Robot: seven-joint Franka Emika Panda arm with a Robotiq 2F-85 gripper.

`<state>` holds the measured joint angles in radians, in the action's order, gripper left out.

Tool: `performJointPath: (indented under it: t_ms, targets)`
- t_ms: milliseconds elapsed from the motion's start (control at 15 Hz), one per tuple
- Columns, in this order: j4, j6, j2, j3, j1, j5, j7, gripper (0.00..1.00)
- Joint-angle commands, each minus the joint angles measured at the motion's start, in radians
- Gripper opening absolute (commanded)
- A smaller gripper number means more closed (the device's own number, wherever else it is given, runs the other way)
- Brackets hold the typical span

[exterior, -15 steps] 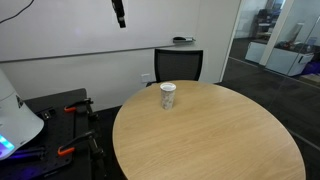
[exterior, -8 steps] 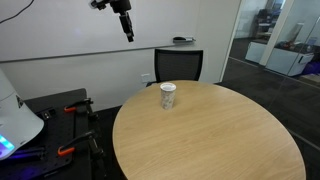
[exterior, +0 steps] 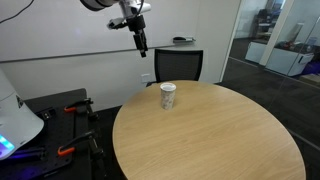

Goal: Remove the marker from the cup and put it on the table

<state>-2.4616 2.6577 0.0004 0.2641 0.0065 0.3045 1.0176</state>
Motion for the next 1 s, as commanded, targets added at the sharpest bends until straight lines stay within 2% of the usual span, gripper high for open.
performJointPath:
  t_ms: [0,467,600,933]
  targets:
    - [0.014,0.014,0.028,-0.065,0.055,-0.003,-0.003,1.00]
    - [0.057,0.027,0.094,-0.096,0.071,0.000,0.011,1.00]
    - [0.073,0.029,0.117,-0.128,0.094,0.033,0.038,1.00]
    - [0.130,0.064,0.208,-0.191,0.131,0.031,0.014,1.00]
